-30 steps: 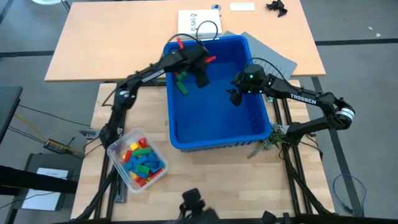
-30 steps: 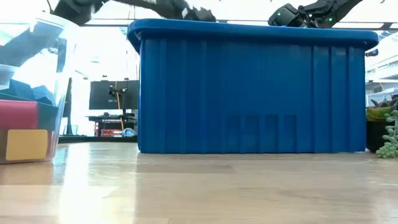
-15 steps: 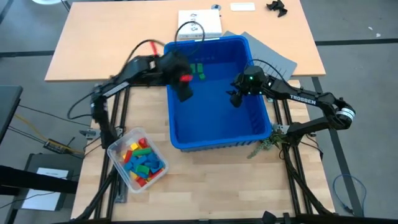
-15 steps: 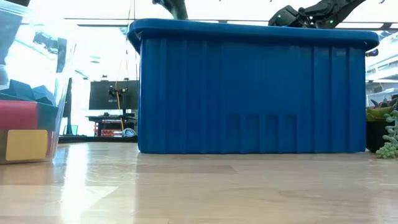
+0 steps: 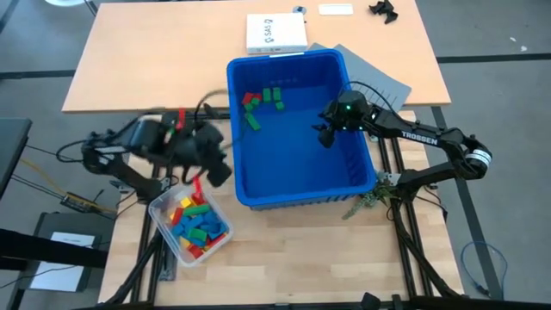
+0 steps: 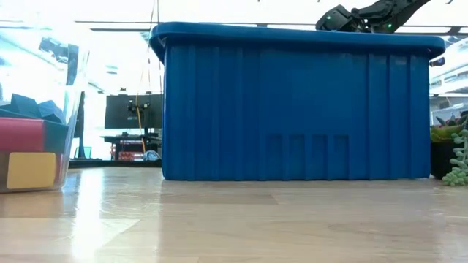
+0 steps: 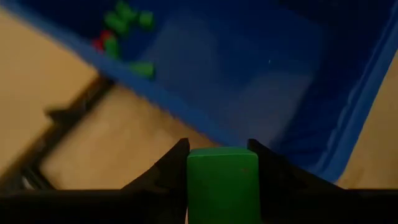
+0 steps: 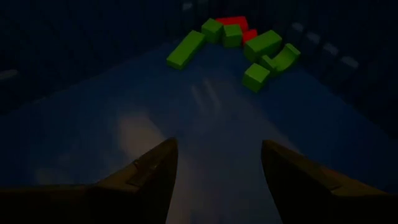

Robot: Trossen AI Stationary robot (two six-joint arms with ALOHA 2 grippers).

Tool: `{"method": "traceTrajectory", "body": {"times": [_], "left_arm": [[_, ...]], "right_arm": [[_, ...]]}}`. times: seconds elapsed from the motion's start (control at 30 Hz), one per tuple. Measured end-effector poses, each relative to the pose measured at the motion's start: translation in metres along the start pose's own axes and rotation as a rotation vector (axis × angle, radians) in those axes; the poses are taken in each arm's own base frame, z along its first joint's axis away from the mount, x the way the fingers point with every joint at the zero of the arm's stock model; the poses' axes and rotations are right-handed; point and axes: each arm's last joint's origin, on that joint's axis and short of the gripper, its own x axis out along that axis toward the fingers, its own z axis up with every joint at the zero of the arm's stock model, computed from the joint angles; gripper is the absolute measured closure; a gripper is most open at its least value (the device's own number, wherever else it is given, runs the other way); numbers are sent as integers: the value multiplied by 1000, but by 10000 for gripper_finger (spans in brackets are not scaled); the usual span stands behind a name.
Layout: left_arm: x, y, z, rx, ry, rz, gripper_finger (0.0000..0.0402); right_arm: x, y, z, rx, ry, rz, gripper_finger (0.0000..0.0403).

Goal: Sort Items/Unsort Items

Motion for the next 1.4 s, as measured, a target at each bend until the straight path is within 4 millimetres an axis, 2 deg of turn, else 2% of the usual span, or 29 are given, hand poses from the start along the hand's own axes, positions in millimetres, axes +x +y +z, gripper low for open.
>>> {"method": "traceTrajectory", "body": {"times": [0.2,0.37,0.57,0.73,0.9,1.03,1.13,1.27,1.4], "left_arm": [[12,-1,-65,-82,145,-9,263],[29,-8,-107,-82,312,-3,257],[55,-14,-141,-34,438,46,255],[70,-16,-155,-23,472,61,233],[70,-16,-153,-33,490,55,175],[60,-14,-140,-38,454,0,131],[46,-13,-119,-60,324,-28,111],[27,-10,-83,-73,85,-73,105],[24,-5,-45,-72,-121,-113,104]], "right_arm": [[0,0,2,0,-18,9,173],[0,1,3,-1,-30,11,173],[0,1,3,2,-30,12,173],[0,2,2,2,-19,14,173],[0,2,2,2,-18,14,173],[0,2,2,2,-18,15,173],[0,2,2,1,-19,15,173],[0,2,2,1,-21,15,173],[0,2,2,3,-22,19,173]]}}
